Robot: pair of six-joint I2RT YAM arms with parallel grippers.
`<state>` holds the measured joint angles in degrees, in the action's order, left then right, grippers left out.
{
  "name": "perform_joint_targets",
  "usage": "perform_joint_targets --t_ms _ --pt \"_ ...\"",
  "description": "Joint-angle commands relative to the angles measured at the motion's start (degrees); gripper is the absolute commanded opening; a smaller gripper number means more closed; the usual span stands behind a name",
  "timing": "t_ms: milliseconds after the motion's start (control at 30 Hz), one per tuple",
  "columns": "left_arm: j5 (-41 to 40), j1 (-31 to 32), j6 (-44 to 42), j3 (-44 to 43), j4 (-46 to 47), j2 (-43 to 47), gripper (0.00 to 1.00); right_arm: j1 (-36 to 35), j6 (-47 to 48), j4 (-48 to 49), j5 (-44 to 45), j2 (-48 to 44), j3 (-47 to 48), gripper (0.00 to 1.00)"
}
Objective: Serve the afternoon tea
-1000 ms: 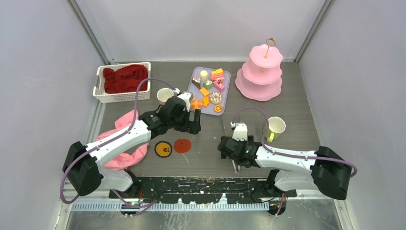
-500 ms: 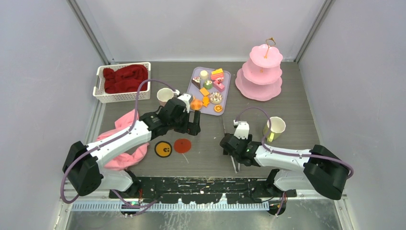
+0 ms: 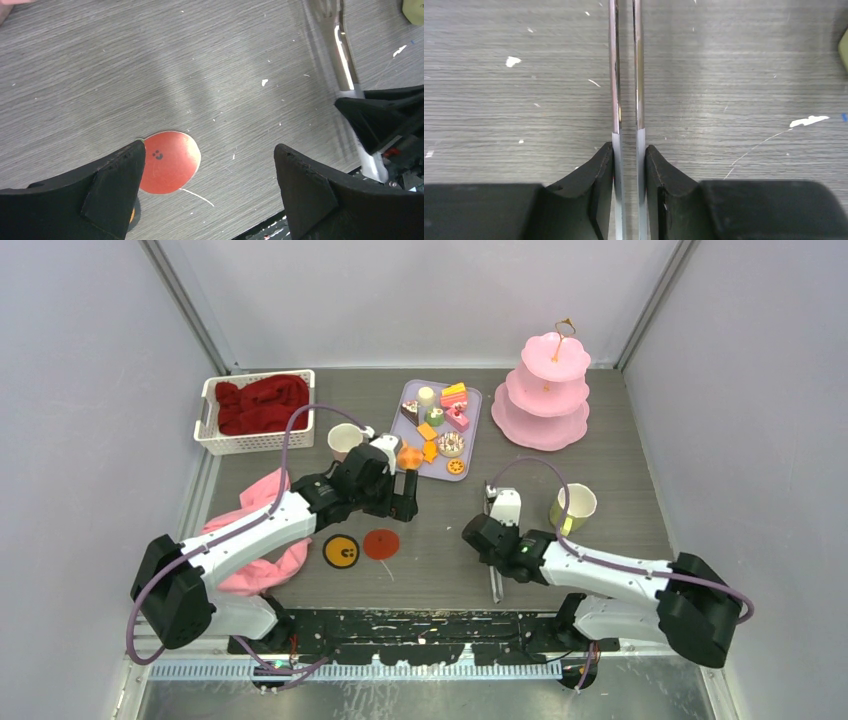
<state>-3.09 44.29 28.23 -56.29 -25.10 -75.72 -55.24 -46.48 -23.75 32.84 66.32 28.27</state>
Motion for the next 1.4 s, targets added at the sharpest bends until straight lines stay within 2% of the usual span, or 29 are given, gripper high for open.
perform_joint_targets --t_ms 0,133,267,600,700,967,1367 --pt "-3.47 -0.39 -1.23 -1.77 0.60 2.45 0.99 1.24 5.43 -7.63 0.11 -5.13 9.40 0.28" --pt "-4.80 -0.46 -2.06 -2.00 0.40 3.94 0.99 8.73 16.69 -10.97 -9.43 -4.16 17.91 0.26" --pt "-6.05 -0.77 -1.85 -0.80 1.31 5.52 0.99 13.58 23.95 -15.93 -16.41 1.73 27.46 0.27" --pt "-6.94 -2.89 -0.21 -0.75 0.06 6.91 0.99 20.74 30.48 -15.35 -22.43 13.96 41.60 0.30" --pt "-6.99 -3.02 0.01 -0.60 -0.19 7.53 0.99 23.76 31.23 -14.35 -24.71 15.81 42.53 0.33" --pt "-7.11 -3.35 0.55 -0.10 -0.06 7.75 0.99 24.03 33.02 -14.92 -25.06 17.17 41.84 0.45" --pt "-6.60 -3.45 1.30 0.48 0.11 6.31 0.99 23.97 33.09 -13.51 -24.10 18.78 39.93 0.47"
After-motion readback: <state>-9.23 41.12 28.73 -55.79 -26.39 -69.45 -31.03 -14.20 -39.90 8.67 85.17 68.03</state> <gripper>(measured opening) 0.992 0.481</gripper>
